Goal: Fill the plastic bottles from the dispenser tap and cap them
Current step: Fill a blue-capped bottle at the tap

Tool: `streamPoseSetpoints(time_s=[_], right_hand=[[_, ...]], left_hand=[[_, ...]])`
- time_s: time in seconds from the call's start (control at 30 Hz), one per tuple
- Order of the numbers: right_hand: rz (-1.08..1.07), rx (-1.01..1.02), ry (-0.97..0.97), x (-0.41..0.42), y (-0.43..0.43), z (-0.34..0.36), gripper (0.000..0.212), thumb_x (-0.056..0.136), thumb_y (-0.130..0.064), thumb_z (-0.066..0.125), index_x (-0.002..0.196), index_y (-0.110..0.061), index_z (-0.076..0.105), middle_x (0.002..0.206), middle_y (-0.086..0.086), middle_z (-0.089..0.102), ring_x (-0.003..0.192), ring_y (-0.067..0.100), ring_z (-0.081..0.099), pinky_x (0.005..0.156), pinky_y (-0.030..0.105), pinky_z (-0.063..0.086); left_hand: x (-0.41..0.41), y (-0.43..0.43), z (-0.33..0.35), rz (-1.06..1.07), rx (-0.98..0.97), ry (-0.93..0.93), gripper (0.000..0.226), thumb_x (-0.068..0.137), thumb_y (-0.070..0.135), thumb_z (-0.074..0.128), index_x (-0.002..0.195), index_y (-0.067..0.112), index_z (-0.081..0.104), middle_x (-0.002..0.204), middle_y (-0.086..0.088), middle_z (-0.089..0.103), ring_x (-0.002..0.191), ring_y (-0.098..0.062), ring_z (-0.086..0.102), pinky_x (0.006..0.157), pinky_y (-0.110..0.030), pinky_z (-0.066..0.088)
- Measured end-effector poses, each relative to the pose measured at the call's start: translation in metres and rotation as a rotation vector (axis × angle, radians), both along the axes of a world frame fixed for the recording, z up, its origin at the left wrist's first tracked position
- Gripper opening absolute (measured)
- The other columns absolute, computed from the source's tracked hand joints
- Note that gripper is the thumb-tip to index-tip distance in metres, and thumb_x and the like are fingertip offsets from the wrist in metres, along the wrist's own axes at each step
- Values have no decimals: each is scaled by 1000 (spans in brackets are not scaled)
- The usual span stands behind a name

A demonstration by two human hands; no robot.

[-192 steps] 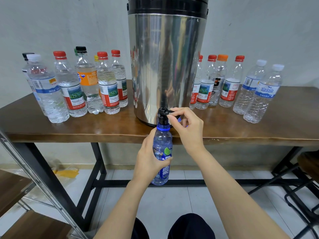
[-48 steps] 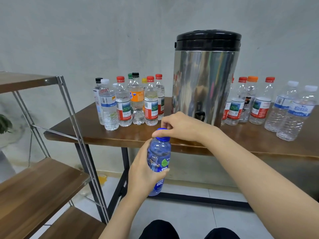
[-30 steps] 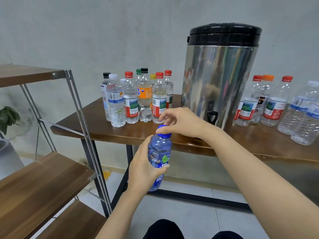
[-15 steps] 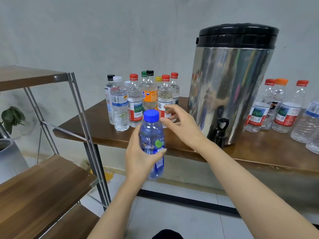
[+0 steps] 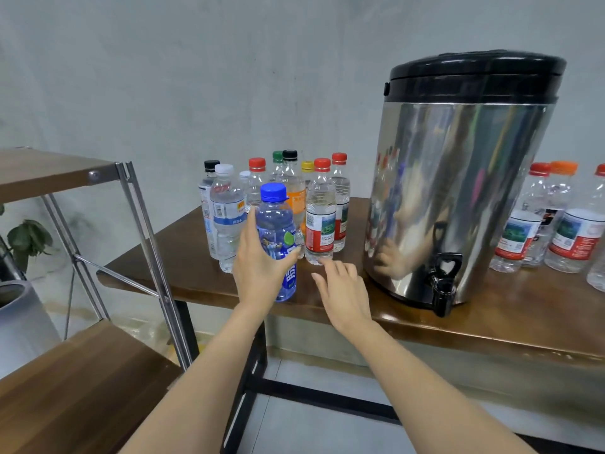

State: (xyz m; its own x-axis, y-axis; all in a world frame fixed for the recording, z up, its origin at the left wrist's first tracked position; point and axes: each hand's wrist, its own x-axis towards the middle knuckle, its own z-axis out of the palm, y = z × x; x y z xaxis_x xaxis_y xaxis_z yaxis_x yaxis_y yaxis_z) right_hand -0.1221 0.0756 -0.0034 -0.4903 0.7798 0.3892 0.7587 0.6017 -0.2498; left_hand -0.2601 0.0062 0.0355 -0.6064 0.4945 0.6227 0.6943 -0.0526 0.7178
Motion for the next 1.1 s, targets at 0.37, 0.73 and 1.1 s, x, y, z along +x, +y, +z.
streamPoseSetpoints(time_s=[0.37, 0.73, 1.1], right_hand=[[-24, 330, -40, -4, -1, -25, 45, 96, -33, 29, 110, -22, 70, 101, -2, 72, 101, 24, 64, 89, 40, 51], [-16, 437, 19, -6, 4, -30, 39, 96, -28, 34, 108, -22, 71, 98, -3, 72, 97, 23, 64, 92, 40, 50], [134, 131, 74, 23, -20, -7, 42, 104, -42, 33, 135, -23, 52, 131, -7, 57, 117, 17, 53, 88, 31, 46]], left_hand=[[-27, 28, -32, 185, -82, 473, 91, 90, 61, 36, 154, 19, -13, 163, -18, 12, 151, -31, 12, 120, -56, 20], [-48, 53, -39, 271, -126, 483, 86, 93, 60, 38, 155, 13, 0, 163, -17, 15, 151, -29, 13, 121, -55, 4], [14, -5, -49, 175, -211, 426, 57, 99, 49, 37, 138, 9, 49, 140, -13, 54, 130, -35, 47, 109, -54, 36]])
